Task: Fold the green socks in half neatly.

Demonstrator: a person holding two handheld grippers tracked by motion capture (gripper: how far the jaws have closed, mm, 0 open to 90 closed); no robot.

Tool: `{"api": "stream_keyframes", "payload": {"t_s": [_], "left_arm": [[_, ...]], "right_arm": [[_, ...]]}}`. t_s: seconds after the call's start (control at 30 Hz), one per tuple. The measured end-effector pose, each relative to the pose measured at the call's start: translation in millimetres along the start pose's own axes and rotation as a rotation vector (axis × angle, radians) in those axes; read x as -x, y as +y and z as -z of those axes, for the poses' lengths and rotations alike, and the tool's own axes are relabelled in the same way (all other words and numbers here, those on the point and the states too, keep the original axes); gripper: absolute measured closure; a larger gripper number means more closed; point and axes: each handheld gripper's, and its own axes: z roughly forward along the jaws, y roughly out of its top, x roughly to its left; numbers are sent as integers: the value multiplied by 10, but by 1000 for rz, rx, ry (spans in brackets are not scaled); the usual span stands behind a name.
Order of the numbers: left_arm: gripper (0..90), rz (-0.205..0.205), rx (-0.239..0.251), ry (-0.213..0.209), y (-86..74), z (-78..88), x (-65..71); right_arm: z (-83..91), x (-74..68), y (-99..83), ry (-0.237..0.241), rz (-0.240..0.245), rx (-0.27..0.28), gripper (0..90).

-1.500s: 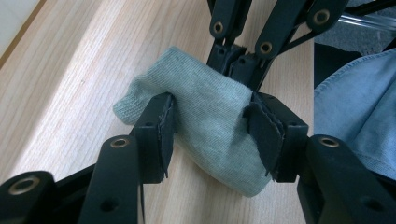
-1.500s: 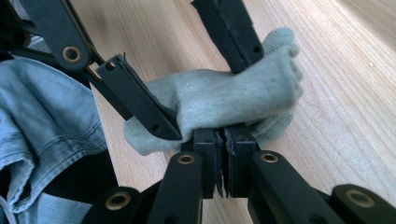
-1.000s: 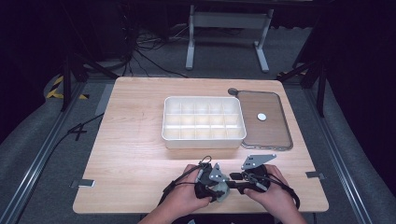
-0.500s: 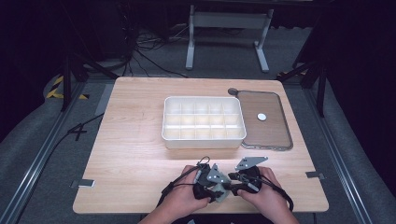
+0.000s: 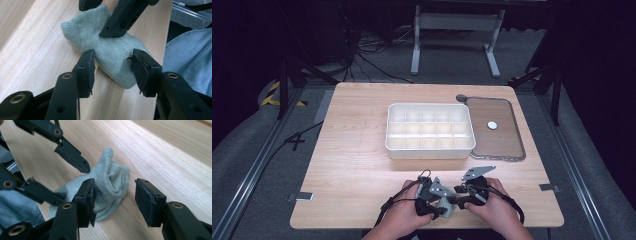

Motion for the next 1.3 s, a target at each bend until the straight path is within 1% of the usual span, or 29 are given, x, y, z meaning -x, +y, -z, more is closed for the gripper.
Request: {"api": "stream_keyframes", "payload": {"t_s": [0.03,0.2,0.23,0.27,0.3,0.33,0.37,0.43,0.53,0.57,0.6,0.67,0.7,0.77,0.83,0.9,0.93,1.03,1.07,1.1,1.13,1.2,1.23,1.27,1.3], "left_arm": [[538,-2,2,0,-5,-1,-1],[538,23,1,18,-29,-1,17],[538,37,-4,15,-35,1,13],[538,57,8,11,-45,-8,9],[538,57,8,11,-45,-8,9],[538,67,-6,10,-50,3,2],[538,84,9,11,-63,-8,5],[537,105,14,14,-77,-9,12],[537,105,7,20,-78,-3,17],[537,109,15,21,-87,-7,20],[536,109,15,21,-87,-7,20],[535,112,12,25,-91,-2,20],[535,114,16,27,-94,-4,22],[534,114,17,27,-98,-3,20],[534,111,13,27,-101,3,18],[534,102,3,30,-99,19,16],[534,112,21,25,-108,13,13],[514,111,23,24,-115,51,-10],[505,106,11,26,-115,74,-24],[498,101,21,32,-120,81,-36],[487,92,4,38,-119,104,-50],[482,82,-9,59,-130,163,-83],[475,90,-4,61,-137,192,-93],[473,95,13,61,-144,219,-103],[471,90,22,65,-147,255,-119]], "right_arm": [[-5,4,6,2,-6,-5,498],[-38,47,22,32,-55,-13,477],[-43,55,23,42,-65,-13,477],[-50,66,23,51,-71,-12,477],[-56,71,23,59,-82,-11,477],[-66,82,23,68,-92,-8,477],[-66,82,23,68,-92,-8,477],[-82,100,22,89,-112,-7,477],[-93,108,32,100,-115,-10,478],[-107,118,38,112,-123,-14,491],[-107,118,38,112,-123,-14,491],[-120,123,36,134,-140,-12,528],[-127,126,35,151,-157,-12,549],[-137,145,32,182,-170,-12,596],[-139,150,38,204,-168,-13,662],[-135,135,49,210,-161,-15,696],[-126,128,60,205,-149,-20,712],[-108,96,87,185,-119,-23,741],[-97,85,95,180,-112,-25,748],[-87,76,102,175,-101,-26,753],[-75,59,111,169,-95,-26,757],[-55,42,129,154,-66,-18,763],[-33,20,144,153,-60,-15,767],[-12,3,158,146,-53,-11,769],[13,-9,173,141,-44,-7,772]]}}
